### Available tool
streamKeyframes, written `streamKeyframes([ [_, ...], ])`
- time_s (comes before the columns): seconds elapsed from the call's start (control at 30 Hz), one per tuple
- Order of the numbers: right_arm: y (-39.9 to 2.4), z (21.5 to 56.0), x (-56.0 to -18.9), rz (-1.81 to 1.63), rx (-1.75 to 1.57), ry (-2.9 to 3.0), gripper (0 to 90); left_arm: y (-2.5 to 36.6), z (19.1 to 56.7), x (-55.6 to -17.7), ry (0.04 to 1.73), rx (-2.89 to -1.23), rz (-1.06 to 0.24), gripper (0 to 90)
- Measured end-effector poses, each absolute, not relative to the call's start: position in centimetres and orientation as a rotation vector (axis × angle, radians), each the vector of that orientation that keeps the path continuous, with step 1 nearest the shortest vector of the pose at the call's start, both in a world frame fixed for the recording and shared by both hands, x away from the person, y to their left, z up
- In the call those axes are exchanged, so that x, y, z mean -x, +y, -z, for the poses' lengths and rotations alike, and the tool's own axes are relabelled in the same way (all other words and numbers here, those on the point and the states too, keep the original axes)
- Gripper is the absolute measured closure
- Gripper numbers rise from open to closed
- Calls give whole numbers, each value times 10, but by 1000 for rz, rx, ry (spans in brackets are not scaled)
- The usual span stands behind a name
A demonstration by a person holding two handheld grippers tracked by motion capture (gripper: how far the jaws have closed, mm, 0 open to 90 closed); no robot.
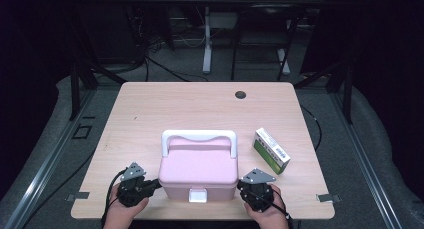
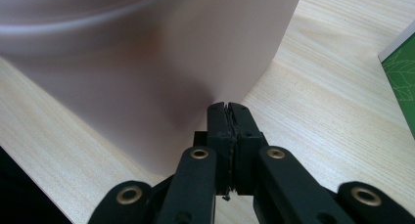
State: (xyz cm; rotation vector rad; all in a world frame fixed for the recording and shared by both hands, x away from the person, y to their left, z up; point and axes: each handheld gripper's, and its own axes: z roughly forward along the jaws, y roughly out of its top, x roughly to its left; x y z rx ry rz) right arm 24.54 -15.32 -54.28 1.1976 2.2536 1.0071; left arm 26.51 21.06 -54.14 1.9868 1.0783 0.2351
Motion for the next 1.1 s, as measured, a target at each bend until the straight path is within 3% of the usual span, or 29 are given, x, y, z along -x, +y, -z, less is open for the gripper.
streamKeyframes([
  [0.3,-153,543,-245,-1003,-1194,2250,877,211,541,-266,1082,-1988,-232,877],
  [0.77,-163,539,-252,-1037,-1218,2226,674,223,538,-276,1100,-1969,-189,633],
  [1.1,-171,530,-255,-1070,-1231,2259,559,228,528,-275,1062,-1976,-205,554],
])
